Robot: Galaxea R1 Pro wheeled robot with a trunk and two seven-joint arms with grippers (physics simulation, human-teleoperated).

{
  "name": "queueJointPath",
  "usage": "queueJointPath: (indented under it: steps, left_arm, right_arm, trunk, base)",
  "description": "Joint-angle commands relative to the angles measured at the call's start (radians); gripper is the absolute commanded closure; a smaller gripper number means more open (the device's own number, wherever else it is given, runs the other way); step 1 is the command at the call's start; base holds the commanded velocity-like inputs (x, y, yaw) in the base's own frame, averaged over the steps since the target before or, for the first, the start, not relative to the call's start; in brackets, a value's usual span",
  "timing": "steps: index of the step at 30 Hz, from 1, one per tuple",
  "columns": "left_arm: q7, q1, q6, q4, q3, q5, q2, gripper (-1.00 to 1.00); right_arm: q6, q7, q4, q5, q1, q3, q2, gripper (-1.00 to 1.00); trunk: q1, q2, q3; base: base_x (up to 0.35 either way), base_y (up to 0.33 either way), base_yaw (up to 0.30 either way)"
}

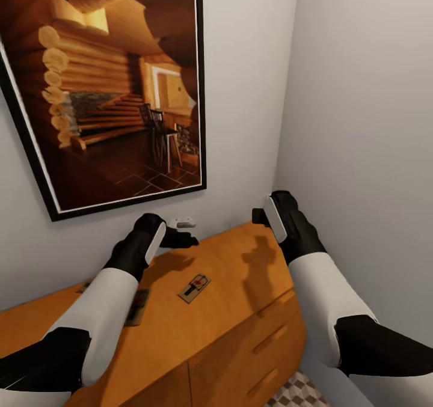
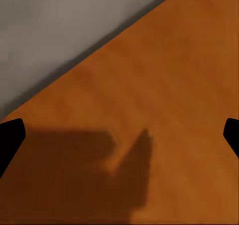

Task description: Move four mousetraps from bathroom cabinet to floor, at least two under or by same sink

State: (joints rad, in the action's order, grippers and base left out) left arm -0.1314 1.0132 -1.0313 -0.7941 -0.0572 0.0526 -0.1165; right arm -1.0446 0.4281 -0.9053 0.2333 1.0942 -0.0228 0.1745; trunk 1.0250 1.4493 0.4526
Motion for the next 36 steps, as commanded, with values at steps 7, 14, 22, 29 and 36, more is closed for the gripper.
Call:
queueJointPath:
  steps: [7,14,22,29,36]
  left_arm:
    - [0.003,0.001,-0.004,0.008,-0.001,0.004,0.004,-1.0]
    - [0.005,0.001,-0.004,0.004,-0.001,0.003,0.011,-1.0]
    - [0.006,0.001,-0.004,0.004,-0.001,0.001,0.014,-1.0]
    - [0.006,0.001,-0.006,0.005,-0.001,0.002,0.012,-1.0]
    - [0.006,0.001,-0.009,0.007,-0.001,0.005,0.01,-1.0]
  right_arm:
    - [-0.003,0.012,-0.011,0.011,0.001,0.001,0.0,1.0]
    - [-0.003,0.012,-0.012,0.009,0.001,0.0,0.0,1.0]
    - [-0.003,0.014,-0.012,0.01,0.0,0.0,0.0,1.0]
    - [-0.003,0.014,-0.012,0.009,0.001,0.0,-0.024,1.0]
    - [-0.003,0.014,-0.012,0.009,0.0,0.0,-0.046,1.0]
  trunk:
    - [0.0,0.001,0.001]
    - [0.0,0.001,0.001]
    - [0.0,0.001,0.001]
    - [0.0,0.001,0.001]
    - [0.0,0.001,0.001]
  base:
    - [0.0,0.0,0.229]
    - [0.0,0.0,0.165]
    - [0.0,0.0,0.023]
    - [-0.033,0.0,0.003]
    - [-0.26,0.0,0.0]
